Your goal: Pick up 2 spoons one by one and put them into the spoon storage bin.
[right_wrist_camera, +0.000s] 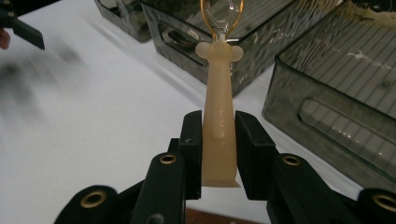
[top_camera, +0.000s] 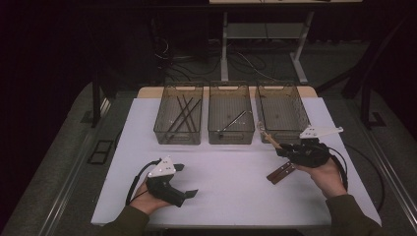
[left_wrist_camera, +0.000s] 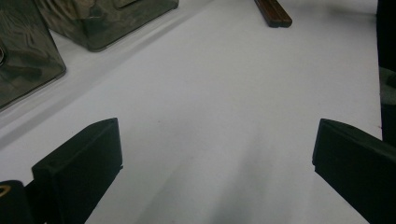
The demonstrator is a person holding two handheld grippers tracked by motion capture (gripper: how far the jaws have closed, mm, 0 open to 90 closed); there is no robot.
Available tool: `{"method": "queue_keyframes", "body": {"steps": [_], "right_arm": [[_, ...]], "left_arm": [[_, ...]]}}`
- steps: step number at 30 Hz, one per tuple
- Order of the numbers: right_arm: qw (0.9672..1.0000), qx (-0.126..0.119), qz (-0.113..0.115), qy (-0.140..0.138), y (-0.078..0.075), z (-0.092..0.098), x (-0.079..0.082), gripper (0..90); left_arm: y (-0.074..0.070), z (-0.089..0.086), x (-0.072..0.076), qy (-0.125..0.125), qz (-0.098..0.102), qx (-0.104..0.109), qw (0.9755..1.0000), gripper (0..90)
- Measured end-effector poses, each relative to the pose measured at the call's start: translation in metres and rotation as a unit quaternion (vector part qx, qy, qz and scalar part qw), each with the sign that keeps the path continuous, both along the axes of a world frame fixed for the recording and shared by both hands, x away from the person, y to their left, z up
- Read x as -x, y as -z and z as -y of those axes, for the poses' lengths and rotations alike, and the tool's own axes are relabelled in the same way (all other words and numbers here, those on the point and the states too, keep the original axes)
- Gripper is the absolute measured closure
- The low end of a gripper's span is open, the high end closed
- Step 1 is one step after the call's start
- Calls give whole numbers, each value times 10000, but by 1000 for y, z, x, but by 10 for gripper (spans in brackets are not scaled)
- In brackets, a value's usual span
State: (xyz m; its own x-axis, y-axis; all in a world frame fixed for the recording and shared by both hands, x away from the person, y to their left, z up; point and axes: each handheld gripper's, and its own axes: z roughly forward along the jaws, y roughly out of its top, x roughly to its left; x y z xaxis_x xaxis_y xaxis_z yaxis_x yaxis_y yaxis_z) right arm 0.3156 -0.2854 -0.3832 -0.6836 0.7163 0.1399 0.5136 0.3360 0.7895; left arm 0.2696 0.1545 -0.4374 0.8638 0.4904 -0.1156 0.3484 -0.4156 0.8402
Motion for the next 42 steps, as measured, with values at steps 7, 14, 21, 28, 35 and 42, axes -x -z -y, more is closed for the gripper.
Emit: {"method": "queue_keyframes", "body": {"steps": [7, 14, 21, 28, 35, 42], "right_arm": [[9999, -160, 31, 39, -3, -8, -11, 734], [9998, -183, 76, 34, -4, -17, -23, 734], [9997, -216, 116, 28, -8, -25, -31, 733], [9995, -252, 168, 33, -12, -34, -42, 733], [9994, -316, 137, 76, -14, -48, -58, 734], [9998, -163, 50, 112, -15, -66, -76, 733]], "left_arm": [[0, 0, 0, -6, -3, 6, 10000, 2], [0, 0, 0, 0, -10, 18, 10000, 2], [0, -1, 0, 5, -8, 24, 10000, 2], [0, 0, 0, -5, -2, -3, 10000, 2], [0, -1, -1, -18, 32, -4, 10000, 2], [0, 0, -1, 14, 41, -24, 10000, 2]]}}
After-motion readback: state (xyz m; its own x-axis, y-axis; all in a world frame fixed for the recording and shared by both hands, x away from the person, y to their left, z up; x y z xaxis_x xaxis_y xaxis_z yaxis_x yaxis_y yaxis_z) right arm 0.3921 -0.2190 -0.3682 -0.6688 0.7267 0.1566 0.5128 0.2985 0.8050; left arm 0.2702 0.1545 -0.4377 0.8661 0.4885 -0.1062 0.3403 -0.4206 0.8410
